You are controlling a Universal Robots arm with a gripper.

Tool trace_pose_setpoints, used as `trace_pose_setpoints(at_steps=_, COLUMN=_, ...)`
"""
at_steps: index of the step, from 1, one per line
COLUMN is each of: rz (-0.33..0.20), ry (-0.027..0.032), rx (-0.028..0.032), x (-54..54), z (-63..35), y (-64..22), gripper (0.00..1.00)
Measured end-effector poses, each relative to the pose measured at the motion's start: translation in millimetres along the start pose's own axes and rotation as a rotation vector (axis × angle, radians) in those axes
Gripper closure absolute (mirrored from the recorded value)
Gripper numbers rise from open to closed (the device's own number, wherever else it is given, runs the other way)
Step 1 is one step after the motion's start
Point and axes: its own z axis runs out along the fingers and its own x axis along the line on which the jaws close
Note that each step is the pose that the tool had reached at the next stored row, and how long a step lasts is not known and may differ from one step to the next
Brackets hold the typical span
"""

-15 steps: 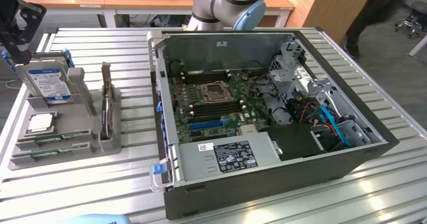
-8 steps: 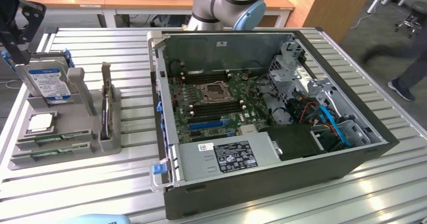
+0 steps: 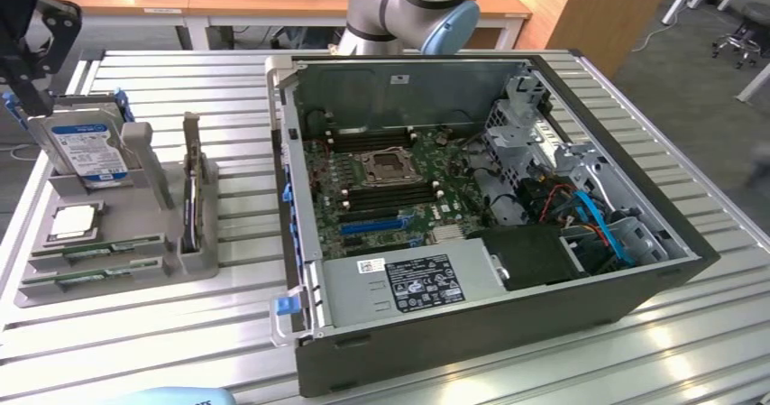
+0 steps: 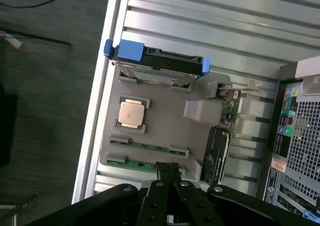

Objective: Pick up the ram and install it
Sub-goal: 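Pick up the ram and move it above insertion slot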

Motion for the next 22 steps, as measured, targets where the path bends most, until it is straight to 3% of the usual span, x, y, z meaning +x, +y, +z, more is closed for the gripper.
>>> trace_pose_setpoints(at_steps=22, rz=-0.383, ry=0.0160, rx=-0.0068, x=0.0, z=0.1, y=0.0, gripper=0.90)
